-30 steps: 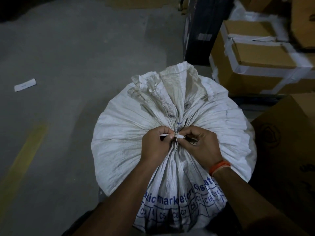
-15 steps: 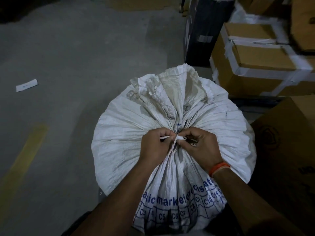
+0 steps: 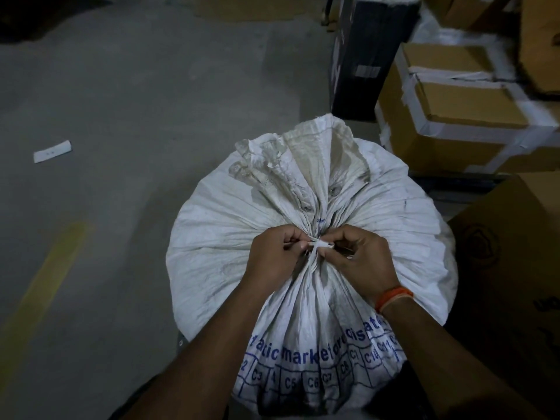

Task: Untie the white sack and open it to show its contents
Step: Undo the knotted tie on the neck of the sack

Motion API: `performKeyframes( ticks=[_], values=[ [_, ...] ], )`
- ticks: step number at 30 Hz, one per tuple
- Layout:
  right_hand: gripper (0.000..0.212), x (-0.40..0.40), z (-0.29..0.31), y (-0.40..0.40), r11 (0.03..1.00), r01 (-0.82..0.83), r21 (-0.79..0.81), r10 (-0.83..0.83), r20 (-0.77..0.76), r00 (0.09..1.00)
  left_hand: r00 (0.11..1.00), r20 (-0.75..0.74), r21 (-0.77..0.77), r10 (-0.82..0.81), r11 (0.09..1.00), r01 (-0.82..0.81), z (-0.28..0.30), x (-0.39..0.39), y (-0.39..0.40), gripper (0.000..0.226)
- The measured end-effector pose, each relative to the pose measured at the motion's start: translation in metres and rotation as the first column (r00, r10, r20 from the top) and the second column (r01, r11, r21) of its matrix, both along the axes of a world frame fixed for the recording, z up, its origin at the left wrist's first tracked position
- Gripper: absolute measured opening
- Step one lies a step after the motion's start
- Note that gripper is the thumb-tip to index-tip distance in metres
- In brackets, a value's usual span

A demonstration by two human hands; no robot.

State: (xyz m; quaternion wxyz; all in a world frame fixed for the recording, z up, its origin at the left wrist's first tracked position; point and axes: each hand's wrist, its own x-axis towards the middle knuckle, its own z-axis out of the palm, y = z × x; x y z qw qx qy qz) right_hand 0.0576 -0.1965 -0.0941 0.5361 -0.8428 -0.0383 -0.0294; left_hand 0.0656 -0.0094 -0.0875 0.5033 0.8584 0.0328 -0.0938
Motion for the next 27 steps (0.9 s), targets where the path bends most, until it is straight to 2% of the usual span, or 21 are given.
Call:
performKeyframes(
  ticks=[7,19,27],
  values=[
    [0.014,0.001,0.002,-0.002,1.000,-0.018,-0.008,0.018,0.004,1.000,1.000,-0.006,0.029,0.009,1.000,-0.009,0.001,0.003,-0.003,0.012],
    [0.016,0.001,0.003,-0.002,0.998,-0.056,0.041,0.056,-0.015,0.998,0.999,-0.040,-0.035,0.022,0.999,-0.023,-0.002,0.003,-0.005,0.017],
    [0.015,0.000,-0.005,-0.002,1.000,-0.005,0.017,0.005,-0.021,1.000,0.997,-0.014,0.001,0.071,0.998,-0.071,-0.005,-0.001,-0.013,0.011]
  ],
)
